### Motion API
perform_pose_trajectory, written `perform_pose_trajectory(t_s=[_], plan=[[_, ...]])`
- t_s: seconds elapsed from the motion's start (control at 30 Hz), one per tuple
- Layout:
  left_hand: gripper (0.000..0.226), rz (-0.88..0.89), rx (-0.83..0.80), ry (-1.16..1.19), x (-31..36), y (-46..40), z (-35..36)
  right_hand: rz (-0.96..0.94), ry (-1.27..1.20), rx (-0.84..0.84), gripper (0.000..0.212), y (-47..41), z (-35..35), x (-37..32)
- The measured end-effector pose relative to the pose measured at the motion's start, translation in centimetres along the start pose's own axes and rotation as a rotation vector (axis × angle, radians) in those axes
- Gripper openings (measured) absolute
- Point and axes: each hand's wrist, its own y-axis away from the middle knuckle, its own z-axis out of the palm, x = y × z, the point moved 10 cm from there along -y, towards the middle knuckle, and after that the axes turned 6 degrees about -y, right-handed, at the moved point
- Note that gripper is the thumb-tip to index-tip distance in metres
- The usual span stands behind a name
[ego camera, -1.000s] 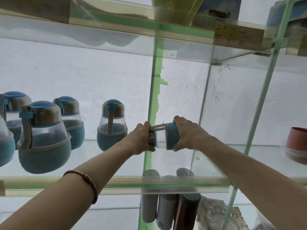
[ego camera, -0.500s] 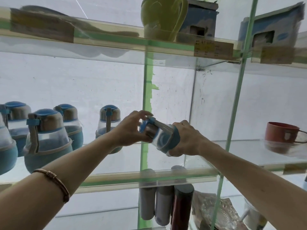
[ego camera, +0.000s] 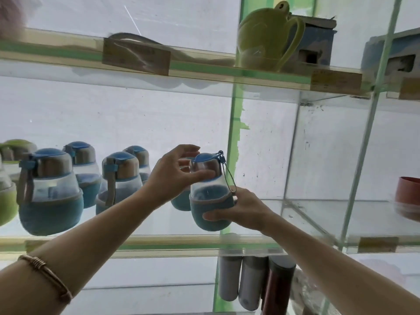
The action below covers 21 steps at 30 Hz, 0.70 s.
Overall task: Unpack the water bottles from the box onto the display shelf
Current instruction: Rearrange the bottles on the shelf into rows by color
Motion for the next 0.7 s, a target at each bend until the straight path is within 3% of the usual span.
perform_pose_trajectory(t_s=[0.13,0.23,0.43,0.7], plan=[[0.069,-0.019,0.05,-0.02,-0.9,0.7,-1.3,0.011,-0.058,-0.043,0.039,-1.3,2.2,0.0],[0.075,-0.046,0.059,-0.064,-1.6,0.8,-1.5,0.012,-0.099,-0.115,0.041,-1.4,2.8,-0.6],[0.08,-0.04,0.067,-0.21,-1.9,1.5,-0.6,0.012,-0.151,-0.204,0.032,-0.8,4.0,-1.1],[0.073,-0.11,-0.036,-0.057,-3.7,1.6,-1.7,-0.027,-0.057,-0.063,0.045,-1.2,5.5,-1.5]])
